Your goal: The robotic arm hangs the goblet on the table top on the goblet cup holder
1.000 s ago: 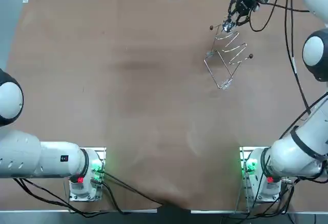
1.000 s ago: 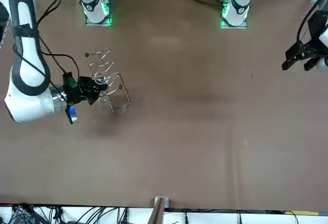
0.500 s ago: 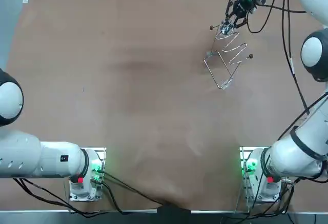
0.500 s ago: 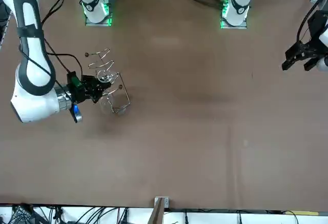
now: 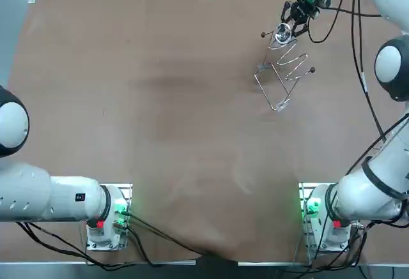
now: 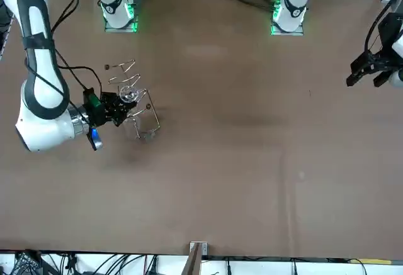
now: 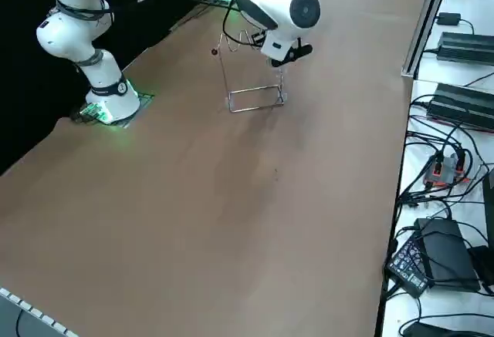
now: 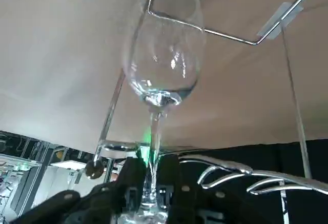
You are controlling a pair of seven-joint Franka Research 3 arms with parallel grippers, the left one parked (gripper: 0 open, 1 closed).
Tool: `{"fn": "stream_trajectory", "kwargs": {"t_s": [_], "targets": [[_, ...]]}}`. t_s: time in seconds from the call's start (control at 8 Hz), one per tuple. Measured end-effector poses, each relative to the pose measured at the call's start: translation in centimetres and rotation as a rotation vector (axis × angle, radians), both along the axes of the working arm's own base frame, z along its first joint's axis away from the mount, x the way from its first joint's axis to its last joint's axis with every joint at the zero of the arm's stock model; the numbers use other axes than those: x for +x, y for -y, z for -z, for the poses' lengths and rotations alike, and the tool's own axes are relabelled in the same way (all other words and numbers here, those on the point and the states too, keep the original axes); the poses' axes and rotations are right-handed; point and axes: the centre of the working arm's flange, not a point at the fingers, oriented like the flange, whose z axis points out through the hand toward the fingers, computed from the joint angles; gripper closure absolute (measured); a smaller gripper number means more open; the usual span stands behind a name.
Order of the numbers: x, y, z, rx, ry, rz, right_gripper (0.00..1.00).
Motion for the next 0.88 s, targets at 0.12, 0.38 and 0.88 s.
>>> {"fn": "stream_trajectory", "kwargs": {"t_s": [0.12,0.38,0.88], "targets": [[0.0,0.0,0.0,0.000,0.001,0.002,0.63],[0.1,0.1,0.1,-0.001,0.001,0.004,0.54],[0.2,1.2,0.1,-0.006,0.000,0.017,0.00]]}}
